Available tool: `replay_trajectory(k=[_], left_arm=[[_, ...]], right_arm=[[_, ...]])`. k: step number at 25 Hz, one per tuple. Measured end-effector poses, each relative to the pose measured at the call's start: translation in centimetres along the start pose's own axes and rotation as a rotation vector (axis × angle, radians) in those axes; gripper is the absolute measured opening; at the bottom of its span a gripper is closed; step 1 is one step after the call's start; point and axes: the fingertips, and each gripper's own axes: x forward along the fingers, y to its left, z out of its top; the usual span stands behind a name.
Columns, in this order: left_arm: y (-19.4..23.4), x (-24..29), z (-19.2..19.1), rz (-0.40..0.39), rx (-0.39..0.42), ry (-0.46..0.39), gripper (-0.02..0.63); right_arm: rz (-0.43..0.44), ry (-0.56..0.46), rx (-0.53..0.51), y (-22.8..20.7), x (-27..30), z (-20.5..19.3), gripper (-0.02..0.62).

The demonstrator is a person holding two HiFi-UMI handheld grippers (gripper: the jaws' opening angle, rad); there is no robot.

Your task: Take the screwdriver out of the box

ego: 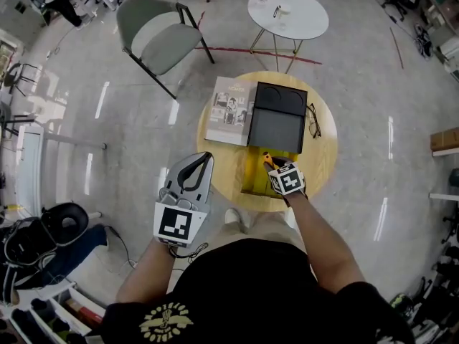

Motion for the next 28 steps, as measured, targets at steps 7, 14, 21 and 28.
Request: replay_trajectory(k=[7,14,21,28], left_arm=[[-0.4,-0.6,0.7,-0.007,0.01,-0.022,0.018],[-1.1,-1.0,1.0,-0.019,0.028,-0.027,0.017],[-0.9,-1.5,1.8,-0.005,0.016,-0.044,0.017],[-0.8,-1.6,2.2,0.0,0.006,-0.064,0.017]], right_arm=[[-0.004,-0.158,0.025,0.2,-4.8,1.7,0.124],[-0.002,-0.253,0.06,0.1,-8.7,2.0,0.124],[-0.002,-0.344,0.052,1.0,-13.0,3.6,0.124],[-0.002,-0.436,0.012,2.6,-17.0,5.9,0.124]])
